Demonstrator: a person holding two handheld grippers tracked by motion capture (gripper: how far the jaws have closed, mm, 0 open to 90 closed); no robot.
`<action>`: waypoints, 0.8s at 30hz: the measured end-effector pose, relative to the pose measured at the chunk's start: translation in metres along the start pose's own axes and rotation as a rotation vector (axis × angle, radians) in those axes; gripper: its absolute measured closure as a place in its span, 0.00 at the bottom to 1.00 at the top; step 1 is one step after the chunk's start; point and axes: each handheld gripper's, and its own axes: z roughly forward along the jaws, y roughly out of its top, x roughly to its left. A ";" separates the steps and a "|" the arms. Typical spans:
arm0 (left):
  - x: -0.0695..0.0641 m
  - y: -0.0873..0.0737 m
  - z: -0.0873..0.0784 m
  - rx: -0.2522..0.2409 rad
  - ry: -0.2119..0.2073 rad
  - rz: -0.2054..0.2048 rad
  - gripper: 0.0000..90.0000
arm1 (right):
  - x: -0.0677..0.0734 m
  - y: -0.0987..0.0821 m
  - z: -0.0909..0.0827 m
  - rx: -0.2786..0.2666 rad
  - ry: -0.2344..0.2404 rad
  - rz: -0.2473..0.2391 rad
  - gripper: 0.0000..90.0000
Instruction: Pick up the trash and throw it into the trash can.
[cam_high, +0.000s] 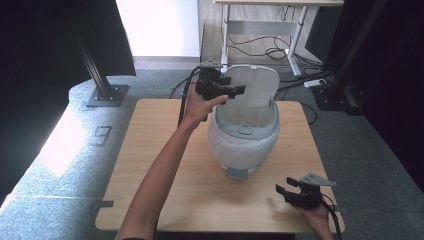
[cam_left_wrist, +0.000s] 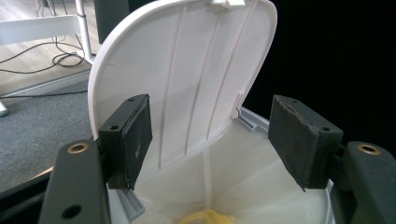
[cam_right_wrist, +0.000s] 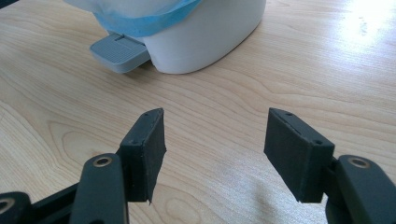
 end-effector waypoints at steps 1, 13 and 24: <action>0.000 -0.001 -0.002 0.000 -0.002 0.004 0.33 | 0.000 0.000 0.000 0.000 -0.001 0.001 0.42; 0.005 -0.025 -0.042 -0.031 -0.011 0.020 0.30 | 0.000 0.001 -0.001 -0.003 -0.008 0.005 0.42; 0.014 -0.057 -0.077 -0.043 0.014 0.015 0.30 | -0.002 0.000 0.000 0.001 -0.013 0.008 0.42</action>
